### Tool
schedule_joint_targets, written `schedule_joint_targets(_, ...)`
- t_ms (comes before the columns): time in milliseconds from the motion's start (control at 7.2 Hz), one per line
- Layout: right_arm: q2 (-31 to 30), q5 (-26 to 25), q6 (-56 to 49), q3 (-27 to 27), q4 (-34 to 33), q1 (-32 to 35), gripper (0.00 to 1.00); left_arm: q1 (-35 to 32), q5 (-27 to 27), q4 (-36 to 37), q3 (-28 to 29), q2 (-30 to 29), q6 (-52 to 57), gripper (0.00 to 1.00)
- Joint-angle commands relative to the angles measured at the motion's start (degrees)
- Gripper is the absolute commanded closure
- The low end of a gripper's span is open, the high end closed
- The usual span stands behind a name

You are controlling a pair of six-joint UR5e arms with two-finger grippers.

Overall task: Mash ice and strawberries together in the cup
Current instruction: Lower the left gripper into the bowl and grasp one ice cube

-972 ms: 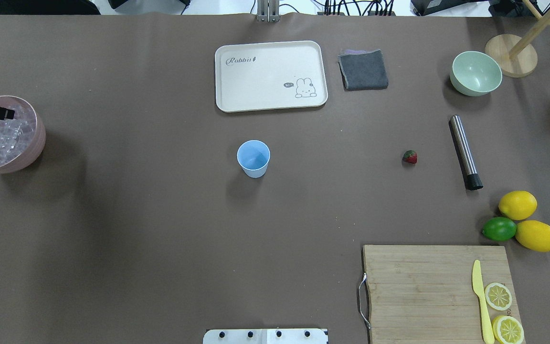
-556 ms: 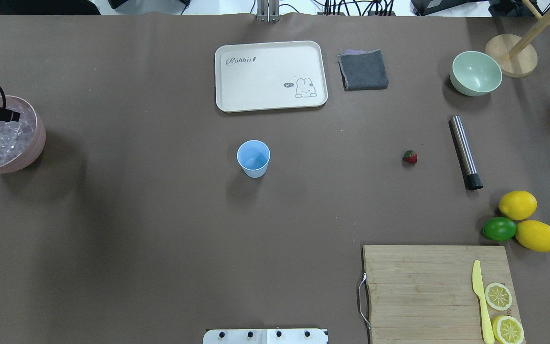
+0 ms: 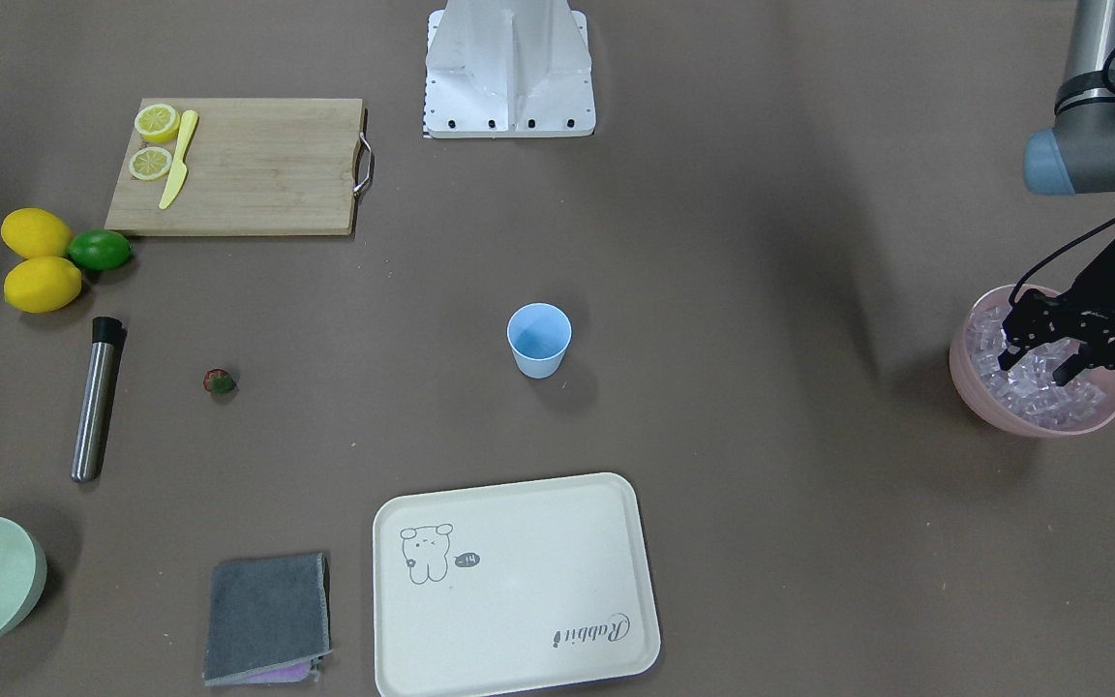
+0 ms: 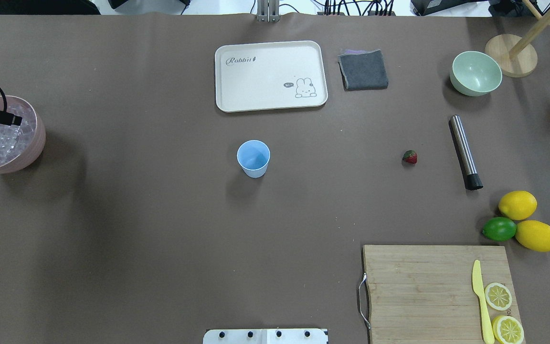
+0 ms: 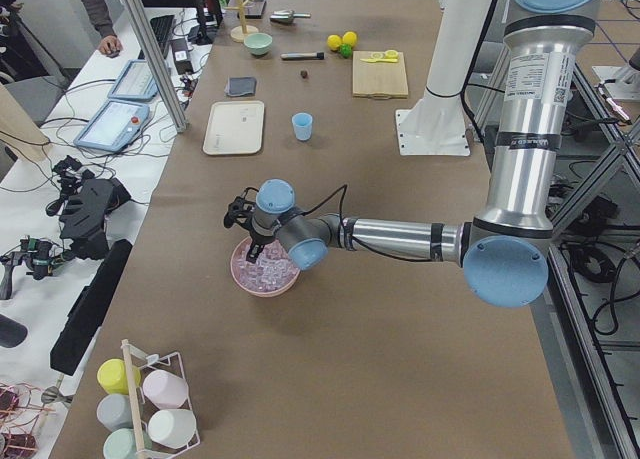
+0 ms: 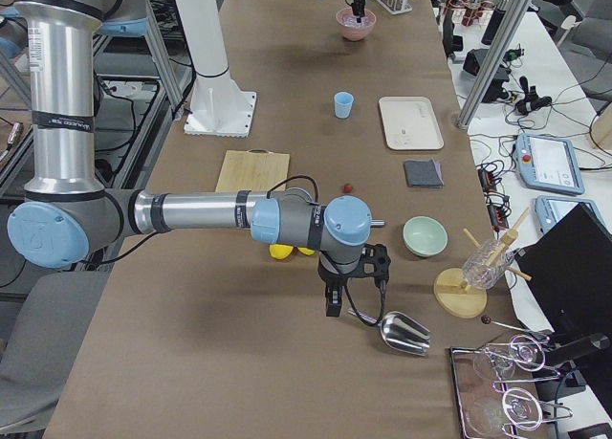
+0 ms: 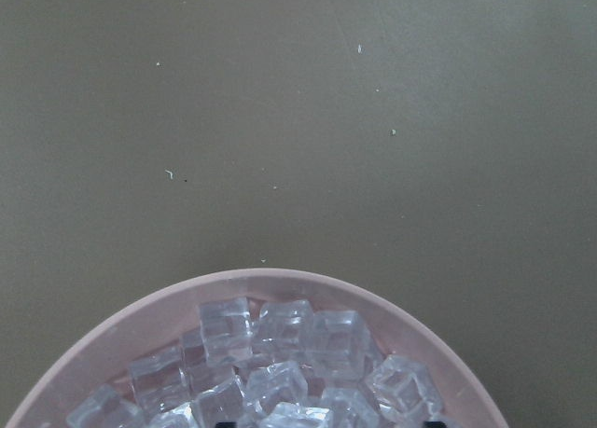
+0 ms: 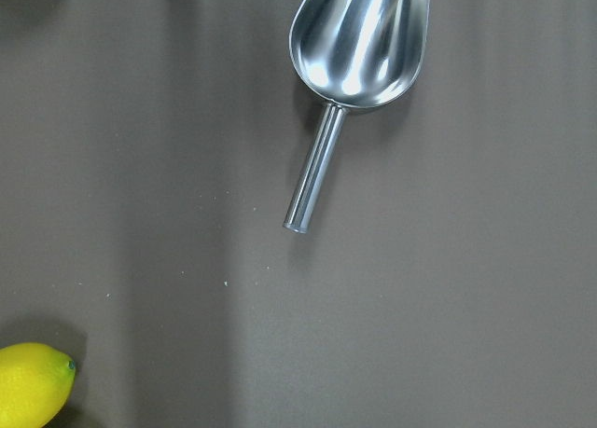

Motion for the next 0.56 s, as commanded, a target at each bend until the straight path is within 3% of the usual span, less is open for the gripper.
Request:
schedule_joint_targets(0, -0.18, -0.08, 0.0, 0.03, 0.02, 0.34, 0.0, -0.04, -1.28, 0.07, 1.38, -0.61, 0.51, 0.27)
schedule_joint_targets(417, -0.35, 0.1, 0.0, 0.38, -0.06, 1.13, 0.0, -0.04, -1.82, 0.15, 2.27, -1.06, 0.51, 0.3)
